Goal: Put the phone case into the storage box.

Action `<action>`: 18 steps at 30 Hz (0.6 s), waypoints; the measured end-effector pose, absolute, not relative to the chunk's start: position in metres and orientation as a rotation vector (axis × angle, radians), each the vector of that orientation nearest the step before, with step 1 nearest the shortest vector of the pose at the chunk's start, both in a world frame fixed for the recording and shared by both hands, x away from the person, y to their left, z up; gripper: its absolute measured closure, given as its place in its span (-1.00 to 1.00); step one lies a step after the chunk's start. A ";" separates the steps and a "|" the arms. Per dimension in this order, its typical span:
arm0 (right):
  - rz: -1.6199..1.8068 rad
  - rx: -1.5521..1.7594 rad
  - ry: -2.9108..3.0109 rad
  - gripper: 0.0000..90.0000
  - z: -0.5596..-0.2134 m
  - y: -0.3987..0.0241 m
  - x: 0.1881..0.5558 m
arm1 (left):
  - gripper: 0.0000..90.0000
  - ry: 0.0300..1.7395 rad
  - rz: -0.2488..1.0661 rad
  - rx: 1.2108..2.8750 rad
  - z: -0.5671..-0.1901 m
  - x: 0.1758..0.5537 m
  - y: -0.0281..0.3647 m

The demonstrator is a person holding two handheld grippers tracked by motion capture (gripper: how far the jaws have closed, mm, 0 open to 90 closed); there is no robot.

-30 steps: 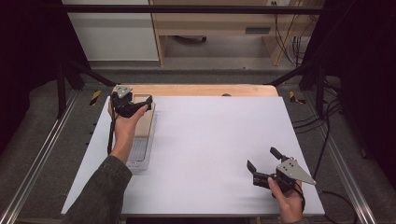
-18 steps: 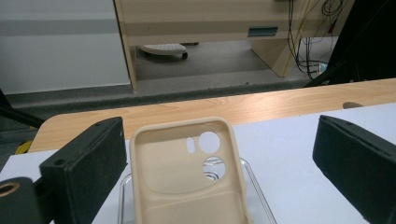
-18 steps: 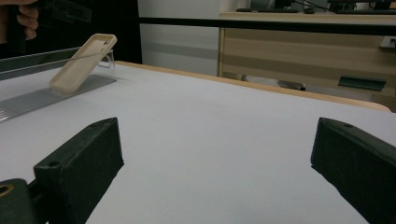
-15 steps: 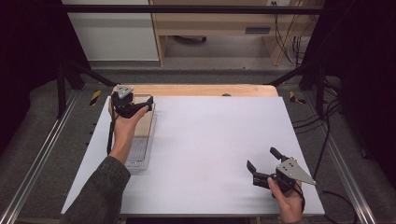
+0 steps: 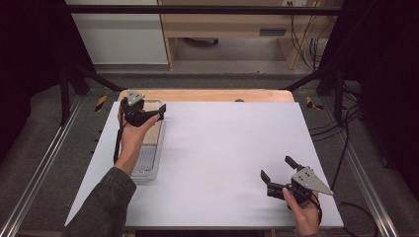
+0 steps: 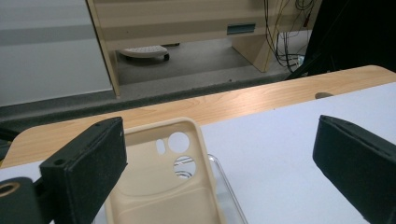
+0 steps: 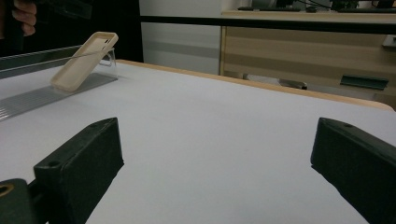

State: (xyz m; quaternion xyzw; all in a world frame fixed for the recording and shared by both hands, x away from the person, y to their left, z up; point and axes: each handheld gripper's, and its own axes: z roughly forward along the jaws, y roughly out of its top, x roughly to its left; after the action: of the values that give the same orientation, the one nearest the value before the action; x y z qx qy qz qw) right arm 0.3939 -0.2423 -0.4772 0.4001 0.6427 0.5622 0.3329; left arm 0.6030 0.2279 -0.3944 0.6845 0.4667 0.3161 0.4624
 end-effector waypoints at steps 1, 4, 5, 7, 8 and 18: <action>1.468 1.045 1.679 -0.95 -0.477 -0.242 0.394 | -0.94 1.143 0.774 1.684 -0.394 0.602 0.227; 1.467 1.045 1.680 -0.95 -0.477 -0.242 0.394 | -0.94 1.130 0.763 1.687 -0.392 0.600 0.226; 1.469 1.045 1.681 -0.95 -0.478 -0.242 0.394 | -0.94 1.124 0.761 1.689 -0.392 0.599 0.225; 1.471 1.043 1.683 -0.95 -0.478 -0.242 0.394 | -0.94 1.110 0.753 1.687 -0.391 0.597 0.223; 1.471 1.043 1.684 -0.95 -0.478 -0.242 0.394 | -0.94 1.107 0.752 1.686 -0.391 0.596 0.223; 1.463 1.033 1.686 -0.95 -0.477 -0.241 0.393 | -0.94 1.035 0.724 1.683 -0.389 0.578 0.219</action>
State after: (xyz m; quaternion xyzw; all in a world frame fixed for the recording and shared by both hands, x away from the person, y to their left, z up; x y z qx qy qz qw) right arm 0.3931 -0.2409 -0.4767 0.3958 0.6461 0.5605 0.3344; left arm 0.5778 0.2193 -0.3894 0.6947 0.4271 0.2988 0.4957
